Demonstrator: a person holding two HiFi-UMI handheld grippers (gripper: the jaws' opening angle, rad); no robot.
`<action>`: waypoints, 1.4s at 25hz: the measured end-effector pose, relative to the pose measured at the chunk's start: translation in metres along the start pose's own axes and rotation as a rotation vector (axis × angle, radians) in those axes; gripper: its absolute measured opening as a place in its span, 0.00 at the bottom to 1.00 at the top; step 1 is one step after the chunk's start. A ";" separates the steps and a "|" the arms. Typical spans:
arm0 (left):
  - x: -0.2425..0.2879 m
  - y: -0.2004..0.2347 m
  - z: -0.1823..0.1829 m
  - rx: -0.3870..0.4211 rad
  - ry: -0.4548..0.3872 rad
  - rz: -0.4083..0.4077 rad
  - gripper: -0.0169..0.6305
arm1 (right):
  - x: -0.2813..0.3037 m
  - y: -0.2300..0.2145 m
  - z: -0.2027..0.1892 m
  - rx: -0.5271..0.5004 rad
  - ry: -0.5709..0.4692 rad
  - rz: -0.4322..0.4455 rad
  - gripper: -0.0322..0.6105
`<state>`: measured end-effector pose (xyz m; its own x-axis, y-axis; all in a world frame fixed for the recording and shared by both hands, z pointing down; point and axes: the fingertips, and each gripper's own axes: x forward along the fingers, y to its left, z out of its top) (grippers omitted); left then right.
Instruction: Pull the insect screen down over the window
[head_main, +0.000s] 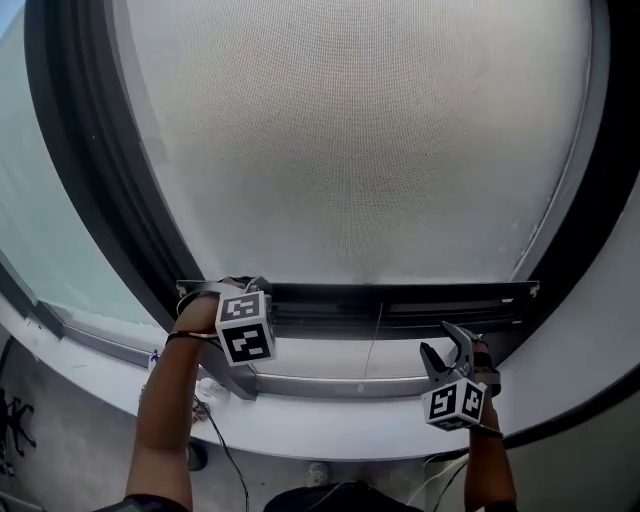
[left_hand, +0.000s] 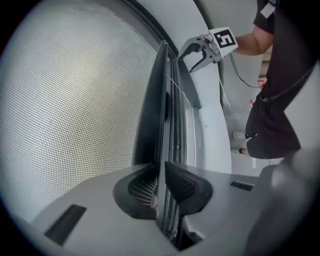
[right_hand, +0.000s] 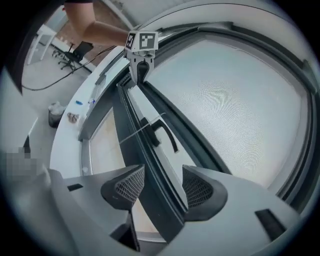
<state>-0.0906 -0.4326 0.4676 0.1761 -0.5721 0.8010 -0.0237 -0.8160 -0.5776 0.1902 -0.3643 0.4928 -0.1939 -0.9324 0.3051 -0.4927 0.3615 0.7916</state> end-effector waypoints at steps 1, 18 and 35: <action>0.000 0.000 0.000 0.000 0.001 0.000 0.10 | 0.000 -0.008 -0.003 -0.046 0.020 -0.007 0.39; 0.000 0.001 0.001 0.003 -0.001 0.012 0.10 | 0.014 -0.059 -0.026 -0.389 0.167 0.027 0.39; -0.003 -0.008 0.001 -0.004 0.005 -0.106 0.10 | 0.006 -0.048 -0.022 -0.417 0.299 0.482 0.33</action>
<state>-0.0896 -0.4243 0.4691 0.1727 -0.4830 0.8584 -0.0089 -0.8722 -0.4890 0.2312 -0.3871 0.4677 -0.0380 -0.6513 0.7579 -0.0325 0.7589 0.6504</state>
